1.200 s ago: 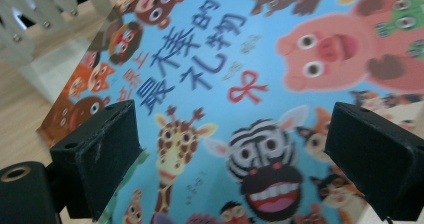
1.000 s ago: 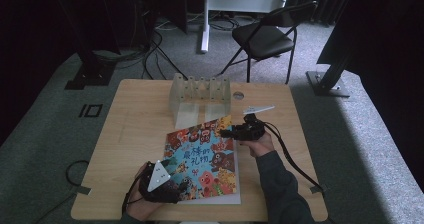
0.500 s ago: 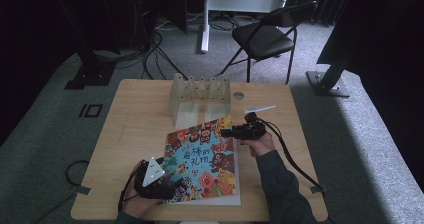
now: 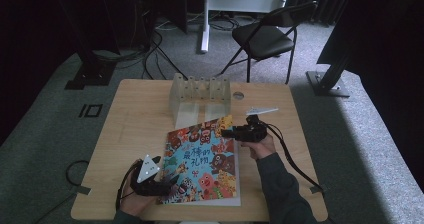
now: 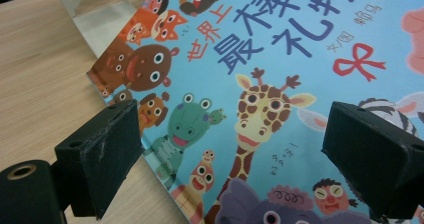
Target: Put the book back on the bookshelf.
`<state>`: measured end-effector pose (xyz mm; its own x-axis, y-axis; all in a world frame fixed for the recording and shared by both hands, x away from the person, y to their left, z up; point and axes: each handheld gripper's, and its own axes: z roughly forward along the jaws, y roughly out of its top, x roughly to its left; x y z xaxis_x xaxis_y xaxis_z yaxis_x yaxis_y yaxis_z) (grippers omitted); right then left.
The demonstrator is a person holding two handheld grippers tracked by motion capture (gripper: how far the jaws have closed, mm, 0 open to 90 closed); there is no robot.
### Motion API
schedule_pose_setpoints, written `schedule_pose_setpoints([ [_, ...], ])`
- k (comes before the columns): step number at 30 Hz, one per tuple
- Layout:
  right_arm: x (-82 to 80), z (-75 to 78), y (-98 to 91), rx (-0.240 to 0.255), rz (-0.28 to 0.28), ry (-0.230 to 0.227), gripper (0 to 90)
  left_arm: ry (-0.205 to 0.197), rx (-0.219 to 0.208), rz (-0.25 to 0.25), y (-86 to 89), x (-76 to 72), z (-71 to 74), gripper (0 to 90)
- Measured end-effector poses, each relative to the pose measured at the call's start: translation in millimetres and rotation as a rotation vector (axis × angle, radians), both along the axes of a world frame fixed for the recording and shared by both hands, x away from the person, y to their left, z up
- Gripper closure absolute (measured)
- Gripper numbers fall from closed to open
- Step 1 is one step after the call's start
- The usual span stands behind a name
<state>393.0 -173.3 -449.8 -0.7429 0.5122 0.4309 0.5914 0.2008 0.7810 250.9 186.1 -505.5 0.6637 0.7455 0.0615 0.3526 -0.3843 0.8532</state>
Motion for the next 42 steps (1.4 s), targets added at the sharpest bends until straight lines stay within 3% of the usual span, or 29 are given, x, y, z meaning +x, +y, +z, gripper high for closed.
schedule_pose_setpoints([
  [12,-12.3,3.0,-2.9,0.021,-0.023,-0.039,68.3,0.019,-0.044,0.007,6.8,2.4,1.1,8.5],
  [25,-34.6,13.6,-4.9,0.054,-0.014,-0.145,69.6,0.07,-0.127,-0.008,18.8,9.8,2.1,8.5],
  [32,-43.0,17.3,-6.0,0.067,-0.004,-0.194,70.0,0.091,-0.162,-0.024,26.0,18.6,3.6,8.5],
  [35,-46.3,18.7,-6.7,0.071,0.001,-0.215,70.2,0.076,-0.136,-0.038,25.4,22.0,5.7,8.5],
  [42,-50.1,16.9,-11.0,0.107,-0.006,-0.239,71.3,0.089,-0.19,-0.047,31.7,40.5,9.6,10.9],
])
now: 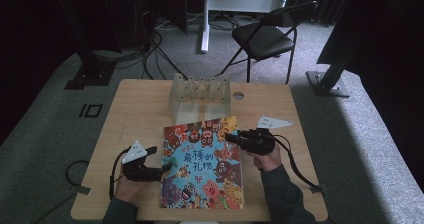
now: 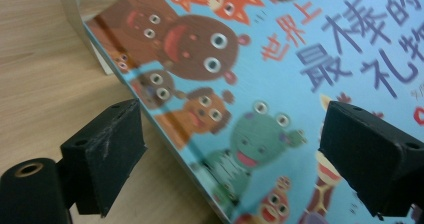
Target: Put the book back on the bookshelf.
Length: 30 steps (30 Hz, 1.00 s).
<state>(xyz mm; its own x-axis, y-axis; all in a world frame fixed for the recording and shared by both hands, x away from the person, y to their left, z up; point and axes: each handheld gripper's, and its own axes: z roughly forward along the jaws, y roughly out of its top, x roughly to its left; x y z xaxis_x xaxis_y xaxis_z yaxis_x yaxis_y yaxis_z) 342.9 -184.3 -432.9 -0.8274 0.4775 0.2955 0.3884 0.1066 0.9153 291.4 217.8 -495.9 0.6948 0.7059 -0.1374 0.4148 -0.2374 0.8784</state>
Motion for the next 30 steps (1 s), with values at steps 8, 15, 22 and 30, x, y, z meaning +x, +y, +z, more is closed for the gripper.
schedule_pose_setpoints([
  [8,-2.3,1.4,-4.4,0.019,-0.002,-0.022,72.5,0.03,-0.065,-0.023,9.7,30.4,3.5,14.1],
  [15,-4.0,2.3,-9.1,0.044,0.01,-0.046,73.5,0.083,-0.093,-0.042,10.4,58.1,0.6,14.1],
  [22,-4.3,2.2,-11.7,0.06,0.024,-0.054,74.3,0.105,-0.154,-0.108,6.3,75.0,-0.3,13.2],
  [30,-6.2,3.3,-12.7,0.074,0.043,-0.068,74.6,0.11,-0.196,-0.153,-0.7,82.5,6.5,11.6],
])
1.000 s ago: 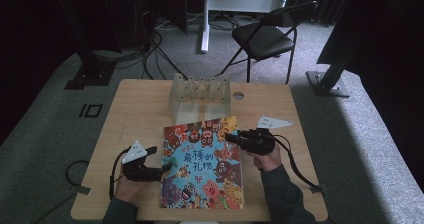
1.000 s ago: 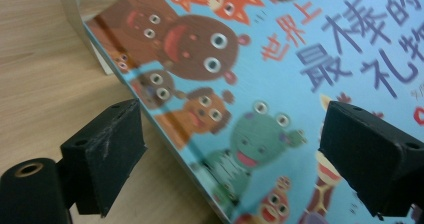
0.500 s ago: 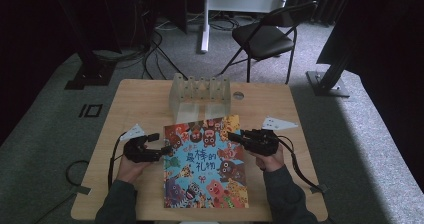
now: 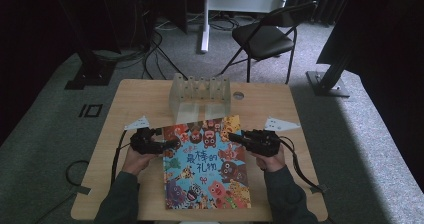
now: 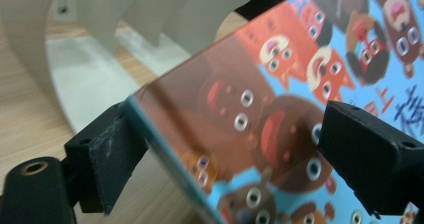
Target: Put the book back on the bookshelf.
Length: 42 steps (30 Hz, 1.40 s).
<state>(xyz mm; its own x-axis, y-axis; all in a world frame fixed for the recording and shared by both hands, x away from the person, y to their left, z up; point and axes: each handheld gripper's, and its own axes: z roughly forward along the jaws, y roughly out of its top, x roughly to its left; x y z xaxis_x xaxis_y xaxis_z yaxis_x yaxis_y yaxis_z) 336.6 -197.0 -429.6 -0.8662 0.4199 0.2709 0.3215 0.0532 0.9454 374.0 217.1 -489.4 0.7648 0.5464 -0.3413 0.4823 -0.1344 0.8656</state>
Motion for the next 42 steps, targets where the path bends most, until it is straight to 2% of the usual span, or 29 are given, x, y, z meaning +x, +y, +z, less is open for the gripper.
schedule_pose_setpoints([
  [5,-0.4,-0.9,-1.9,0.004,0.009,-0.007,74.5,0.023,-0.038,-0.008,1.4,2.5,2.2,15.8],
  [8,0.8,0.3,-4.0,-0.018,0.014,-0.003,74.1,0.027,-0.058,0.0,5.3,1.9,4.5,23.5],
  [11,1.6,3.1,-5.3,-0.044,0.02,0.011,73.6,0.042,-0.105,-0.018,13.4,4.6,4.1,35.0],
  [16,2.8,6.5,-6.4,-0.095,0.009,0.031,71.1,0.028,-0.118,-0.026,18.5,0.7,9.6,43.3],
  [20,2.9,5.9,-10.4,-0.11,-0.001,0.037,69.4,-0.009,-0.1,-0.027,19.4,-6.7,21.4,48.8],
  [22,1.4,7.3,-12.0,-0.121,-0.008,0.024,68.6,-0.027,-0.099,-0.031,19.6,-9.7,28.1,51.0],
  [26,0.3,9.9,-15.7,-0.143,-0.028,0.01,66.1,-0.085,-0.08,-0.035,18.9,-17.7,44.0,55.7],
  [33,-1.8,8.8,-18.9,-0.232,-0.095,-0.043,60.4,-0.184,-0.044,-0.062,13.7,-31.2,69.8,63.6],
  [37,-4.1,9.2,-20.5,-0.242,-0.113,-0.068,59.9,-0.222,-0.026,-0.071,11.4,-36.6,80.2,65.8],
  [42,-7.3,15.1,-21.4,-0.23,-0.142,-0.121,60.7,-0.277,-0.061,-0.089,11.9,-45.0,91.2,70.6],
])
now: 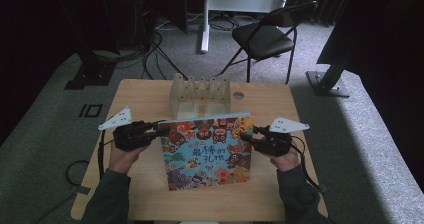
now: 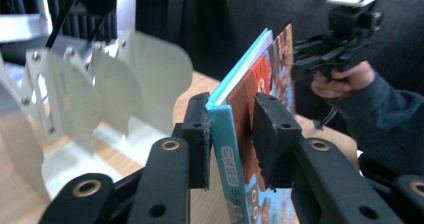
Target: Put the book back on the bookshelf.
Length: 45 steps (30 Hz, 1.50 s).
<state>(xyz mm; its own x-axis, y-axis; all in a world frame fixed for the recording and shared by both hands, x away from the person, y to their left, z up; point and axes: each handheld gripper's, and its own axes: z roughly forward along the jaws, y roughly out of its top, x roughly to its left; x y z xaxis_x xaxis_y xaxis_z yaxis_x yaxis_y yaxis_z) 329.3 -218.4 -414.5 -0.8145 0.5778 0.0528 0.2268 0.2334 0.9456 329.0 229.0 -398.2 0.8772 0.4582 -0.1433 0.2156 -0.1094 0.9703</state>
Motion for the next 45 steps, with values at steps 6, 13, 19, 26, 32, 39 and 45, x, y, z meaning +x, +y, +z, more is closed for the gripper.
schedule_pose_setpoints([
  [6,-1.9,6.1,-1.1,0.004,-0.026,-0.059,62.2,-0.09,0.035,0.004,-3.5,-10.7,14.6,74.5],
  [13,-1.6,4.4,0.5,-0.001,-0.045,-0.088,61.4,-0.142,0.038,0.015,-4.2,-14.5,12.5,73.4],
  [19,-5.2,3.9,-1.3,-0.006,-0.029,-0.092,61.1,-0.12,0.015,-0.02,-5.2,-14.5,7.6,65.7],
  [26,-5.1,1.2,-3.9,0.011,-0.025,-0.086,60.8,-0.134,-0.008,-0.016,-5.4,-16.3,7.9,63.6],
  [32,-4.9,-2.0,-7.5,0.018,-0.024,-0.078,60.5,-0.147,-0.015,-0.013,-8.0,-17.8,9.2,62.6],
  [39,-6.0,-4.2,-12.7,0.023,-0.027,-0.071,60.4,-0.171,-0.024,-0.004,-11.5,-19.5,10.8,63.2],
  [45,-6.7,-5.8,-15.6,0.027,-0.028,-0.066,59.8,-0.173,-0.018,-0.007,-10.9,-19.3,8.1,68.5],
])
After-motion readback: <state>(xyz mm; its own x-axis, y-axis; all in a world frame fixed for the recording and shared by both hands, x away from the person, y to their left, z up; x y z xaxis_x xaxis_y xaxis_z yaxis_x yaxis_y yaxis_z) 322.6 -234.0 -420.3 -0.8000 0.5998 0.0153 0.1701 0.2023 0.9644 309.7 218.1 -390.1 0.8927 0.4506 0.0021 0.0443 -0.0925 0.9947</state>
